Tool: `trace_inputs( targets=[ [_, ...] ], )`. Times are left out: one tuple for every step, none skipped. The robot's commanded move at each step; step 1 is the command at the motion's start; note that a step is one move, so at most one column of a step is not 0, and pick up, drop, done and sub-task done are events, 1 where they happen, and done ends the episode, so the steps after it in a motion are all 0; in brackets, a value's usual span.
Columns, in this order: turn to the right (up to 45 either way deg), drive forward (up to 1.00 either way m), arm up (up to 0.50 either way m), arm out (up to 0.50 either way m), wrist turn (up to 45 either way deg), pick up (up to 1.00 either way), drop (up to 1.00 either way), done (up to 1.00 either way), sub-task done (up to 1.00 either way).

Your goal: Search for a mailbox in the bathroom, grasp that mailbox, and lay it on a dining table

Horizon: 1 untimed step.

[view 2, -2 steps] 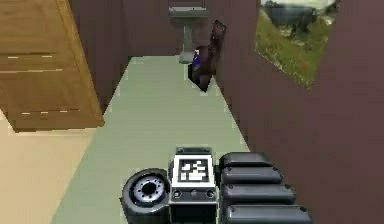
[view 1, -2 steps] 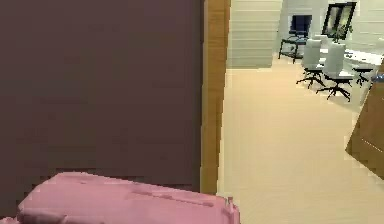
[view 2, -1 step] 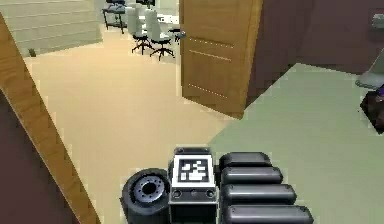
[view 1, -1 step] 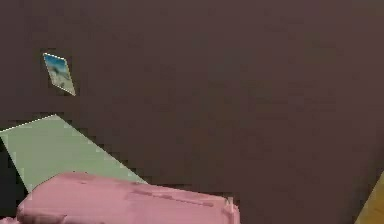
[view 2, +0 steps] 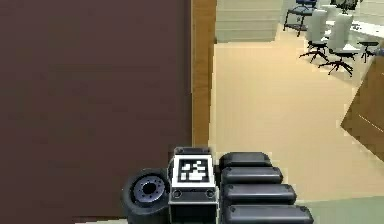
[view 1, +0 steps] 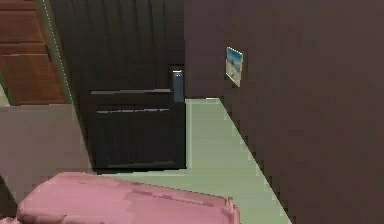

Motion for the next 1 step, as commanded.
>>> trace_inputs(
  targets=[
    [-12.0,0.0,0.0,0.0,0.0,0.0,0.0,0.0,0.0]
  ],
)
